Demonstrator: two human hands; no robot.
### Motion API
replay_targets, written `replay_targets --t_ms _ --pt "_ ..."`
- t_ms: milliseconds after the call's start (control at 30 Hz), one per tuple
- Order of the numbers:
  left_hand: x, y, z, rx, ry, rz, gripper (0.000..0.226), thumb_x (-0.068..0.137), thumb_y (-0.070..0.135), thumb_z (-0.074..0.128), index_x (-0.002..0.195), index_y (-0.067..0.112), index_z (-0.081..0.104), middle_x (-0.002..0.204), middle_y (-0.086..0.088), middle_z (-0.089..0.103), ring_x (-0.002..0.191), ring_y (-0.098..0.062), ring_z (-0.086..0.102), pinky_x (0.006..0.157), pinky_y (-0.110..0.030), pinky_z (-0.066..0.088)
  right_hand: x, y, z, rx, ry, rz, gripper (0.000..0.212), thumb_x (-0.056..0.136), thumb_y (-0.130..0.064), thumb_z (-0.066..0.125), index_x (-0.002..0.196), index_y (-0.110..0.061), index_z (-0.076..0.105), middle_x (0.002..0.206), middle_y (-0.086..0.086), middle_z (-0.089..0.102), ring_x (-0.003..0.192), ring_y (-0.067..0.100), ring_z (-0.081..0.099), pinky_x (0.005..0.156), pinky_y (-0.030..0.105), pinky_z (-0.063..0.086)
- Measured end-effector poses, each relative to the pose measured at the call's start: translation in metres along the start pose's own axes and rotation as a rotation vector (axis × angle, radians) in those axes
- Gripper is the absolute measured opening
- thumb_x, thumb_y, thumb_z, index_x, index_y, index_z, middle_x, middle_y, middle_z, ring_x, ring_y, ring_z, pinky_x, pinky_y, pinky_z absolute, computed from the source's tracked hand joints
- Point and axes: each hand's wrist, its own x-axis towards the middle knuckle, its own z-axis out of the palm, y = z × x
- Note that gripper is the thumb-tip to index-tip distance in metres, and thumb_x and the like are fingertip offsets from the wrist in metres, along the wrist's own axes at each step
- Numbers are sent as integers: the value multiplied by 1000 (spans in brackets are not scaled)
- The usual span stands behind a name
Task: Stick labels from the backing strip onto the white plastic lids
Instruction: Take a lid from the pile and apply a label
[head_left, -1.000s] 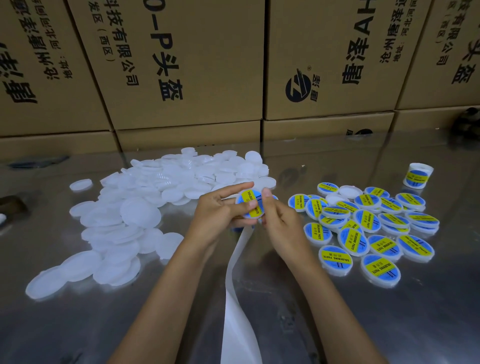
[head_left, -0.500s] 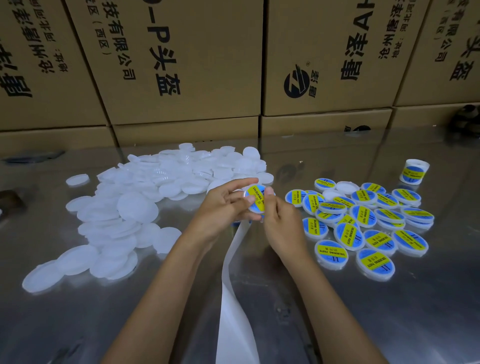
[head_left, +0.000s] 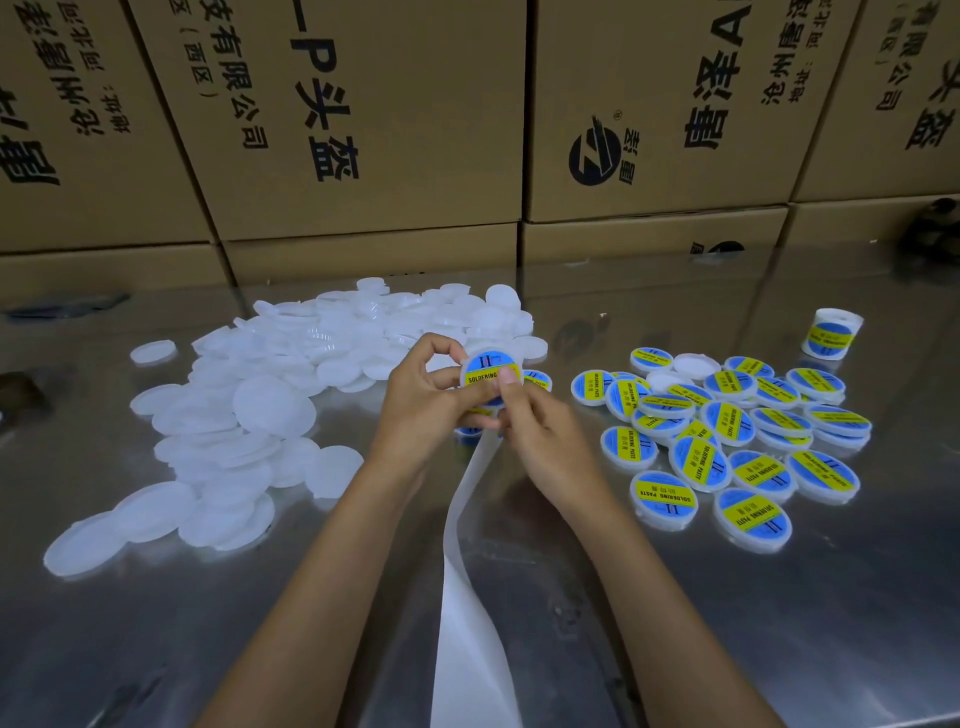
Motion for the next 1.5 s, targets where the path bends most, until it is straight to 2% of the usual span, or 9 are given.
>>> replay_targets --t_ms 100,200,333,467,733,1000,1233,1333,1500 --pt "-1 0 3 -68 7 -17 25 87 5 75 103 14 58 90 -17 77 77 -29 76 65 -28 61 0 -4 -1 0 34 -49 62 95 -60 43 82 -2 60 66 -1 53 62 6 47 57 16 37" --pt "-1 -1 4 -61 14 -12 23 91 6 70 109 20 70 92 -13 78 82 -27 77 66 -25 60 0 -4 -1 13 42 -41 63 89 -67 50 77 -5 56 62 -6 47 60 7 43 57 20 36" --pt "-2 1 4 -53 64 -27 16 93 17 71 108 23 75 97 -10 78 85 -26 77 67 -28 61 -1 -1 0 -17 32 -88 44 83 -61 63 80 -17 61 67 -10 61 62 10 55 65 35 49" --pt "-3 4 5 -70 35 -59 16 100 20 61 108 19 74 102 -11 77 86 -31 76 74 -35 63 -1 -2 1 -88 87 -99 50 74 -69 61 92 -23 67 78 0 69 73 19 65 73 49 55" --pt "-2 5 4 -105 -30 -71 21 103 16 53 113 15 72 106 -15 76 90 -33 75 78 -37 63 -4 -5 -2 -279 211 -94 61 83 -75 36 86 -20 61 68 -5 61 66 11 58 66 43 51" --pt "-4 2 7 -18 -56 -7 21 101 21 59 117 14 70 96 -12 78 84 -30 77 75 -29 62 0 0 -7 -238 238 -60 53 104 -48 32 60 -20 46 56 -10 55 60 10 51 60 36 40" --pt "-3 4 7 -22 -44 -22 22 101 19 59 119 15 71 102 -12 77 89 -27 76 74 -31 63 -1 1 -4 -374 181 -38 61 77 -87 32 78 -32 57 67 -24 58 66 5 56 58 28 41" --pt "-2 4 6 -66 -68 -56 22 102 16 56 119 14 71 101 -14 77 89 -31 76 76 -33 63 -1 3 -3 -460 214 -71 58 82 -83 31 71 -29 50 59 -12 55 64 8 56 56 29 39" --pt "1 2 5 -96 -77 -76 22 101 18 58 118 15 71 99 -15 77 85 -31 76 72 -29 62 -1 1 -4 -489 273 -116 57 97 -64 24 72 -19 49 69 3 62 72 30 59 63 40 47"
